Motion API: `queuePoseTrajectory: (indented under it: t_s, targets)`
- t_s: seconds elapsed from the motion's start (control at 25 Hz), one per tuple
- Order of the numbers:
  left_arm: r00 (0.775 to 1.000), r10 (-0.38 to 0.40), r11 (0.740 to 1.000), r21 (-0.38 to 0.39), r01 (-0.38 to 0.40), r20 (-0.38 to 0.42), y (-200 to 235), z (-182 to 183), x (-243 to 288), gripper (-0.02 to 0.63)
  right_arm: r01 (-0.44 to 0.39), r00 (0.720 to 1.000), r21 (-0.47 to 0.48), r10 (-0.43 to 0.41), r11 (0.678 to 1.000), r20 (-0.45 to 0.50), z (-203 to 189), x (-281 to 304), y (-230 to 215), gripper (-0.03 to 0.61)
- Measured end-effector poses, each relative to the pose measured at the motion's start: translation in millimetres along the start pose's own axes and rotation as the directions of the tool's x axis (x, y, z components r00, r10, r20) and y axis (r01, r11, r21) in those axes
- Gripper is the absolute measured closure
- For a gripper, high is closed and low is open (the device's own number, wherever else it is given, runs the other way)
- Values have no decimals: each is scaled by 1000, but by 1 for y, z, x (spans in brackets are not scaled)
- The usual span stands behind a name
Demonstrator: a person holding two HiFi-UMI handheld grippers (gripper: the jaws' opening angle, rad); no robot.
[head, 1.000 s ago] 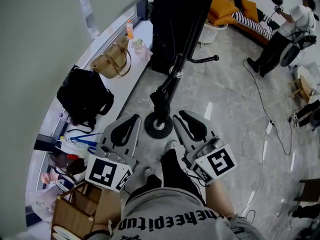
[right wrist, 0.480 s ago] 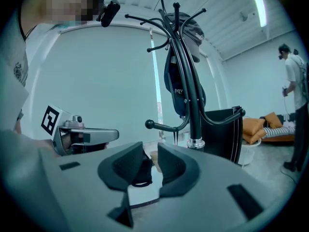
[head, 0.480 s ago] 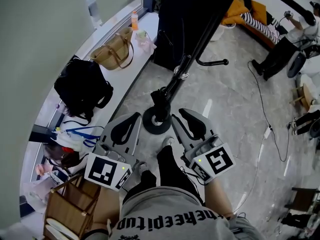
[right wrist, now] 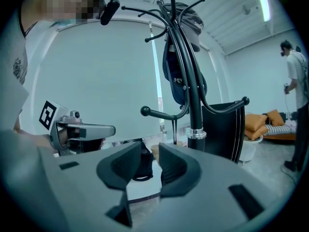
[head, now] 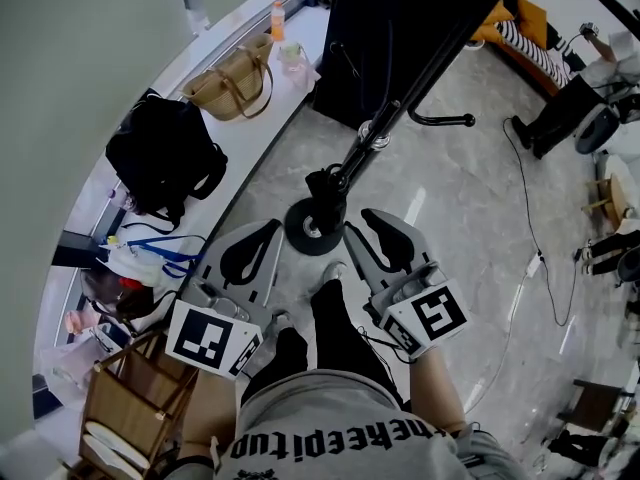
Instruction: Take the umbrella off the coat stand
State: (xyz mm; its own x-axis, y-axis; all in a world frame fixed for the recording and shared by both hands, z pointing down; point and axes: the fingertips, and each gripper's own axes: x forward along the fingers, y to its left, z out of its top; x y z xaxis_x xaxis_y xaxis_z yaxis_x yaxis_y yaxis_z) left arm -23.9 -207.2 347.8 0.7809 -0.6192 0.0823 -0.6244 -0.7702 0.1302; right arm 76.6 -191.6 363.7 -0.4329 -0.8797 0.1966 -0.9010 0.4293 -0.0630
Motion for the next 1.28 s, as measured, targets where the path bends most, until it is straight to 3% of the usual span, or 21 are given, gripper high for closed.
queuePoseTrajectory:
  t_s: [0.6,1.28]
  targets:
    - [998,49,999,-7,-49,-24,4,-18,-6,598,-35,996,-3,35,999,-85,-38,25,-15,430]
    - [993,107,994,-33,-109,-40,14,-30,-12,598,-10,991,-10,8,1000,-133,-61,52,-38,386]
